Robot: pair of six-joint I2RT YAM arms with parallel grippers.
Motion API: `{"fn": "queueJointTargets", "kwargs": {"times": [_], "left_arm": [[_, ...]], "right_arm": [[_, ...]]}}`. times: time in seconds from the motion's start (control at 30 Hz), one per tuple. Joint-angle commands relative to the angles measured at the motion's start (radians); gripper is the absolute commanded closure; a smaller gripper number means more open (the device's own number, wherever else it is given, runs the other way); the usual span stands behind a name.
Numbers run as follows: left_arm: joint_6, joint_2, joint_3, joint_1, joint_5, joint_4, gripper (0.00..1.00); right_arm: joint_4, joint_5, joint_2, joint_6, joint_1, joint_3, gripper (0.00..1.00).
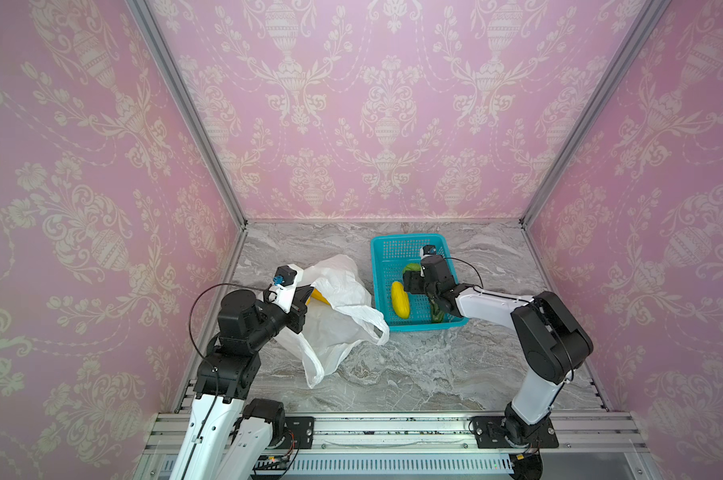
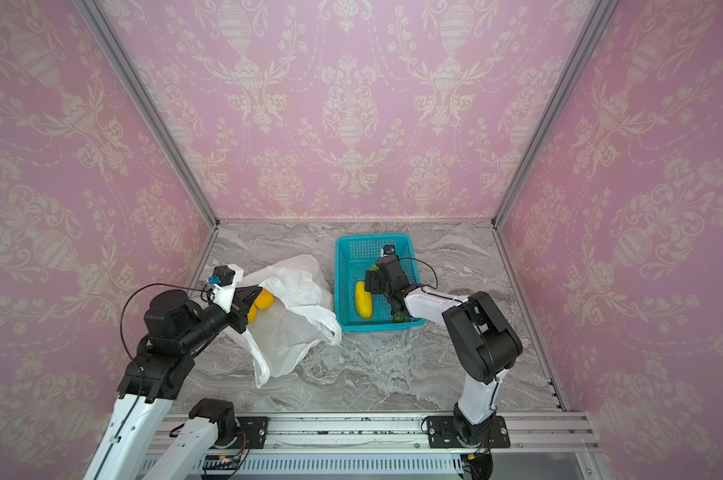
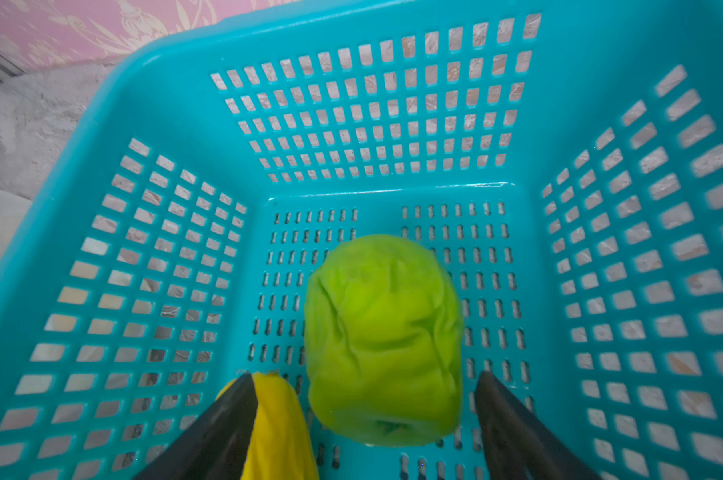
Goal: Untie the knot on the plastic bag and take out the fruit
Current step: 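Open the right gripper to release the chayote in the basket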
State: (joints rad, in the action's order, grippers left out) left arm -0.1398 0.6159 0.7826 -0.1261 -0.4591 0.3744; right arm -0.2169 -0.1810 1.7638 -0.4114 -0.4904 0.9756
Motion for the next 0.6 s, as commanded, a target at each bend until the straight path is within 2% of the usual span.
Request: {"fn": "queueJointTargets", "kwargs": {"times": [0.0, 0.13, 0.27, 0.57], "left_arm": [[0.014, -0.008, -0.008, 0.010, -0.015, -0.009, 1.00], [0.014, -0.008, -0.006, 0.011, -0.013, -0.010, 1.00], [0.014, -0.010, -0.007, 0.010, -0.012, -0.009, 1.00], [0.014, -0.009, -0.006, 0.012, -0.013, -0.009, 1.00]], "right_arm": [[-0.031, -0.009, -0.069, 0.020, 0.008, -0.036, 0.13], [-0.070, -0.021, -0.167, 0.025, 0.006, -0.107, 0.12], [-0.140, -0.017, -0.352, 0.046, -0.027, -0.218, 0.15], [-0.255, -0.189, -0.806, 0.252, -0.312, -0.416, 0.22]]}}
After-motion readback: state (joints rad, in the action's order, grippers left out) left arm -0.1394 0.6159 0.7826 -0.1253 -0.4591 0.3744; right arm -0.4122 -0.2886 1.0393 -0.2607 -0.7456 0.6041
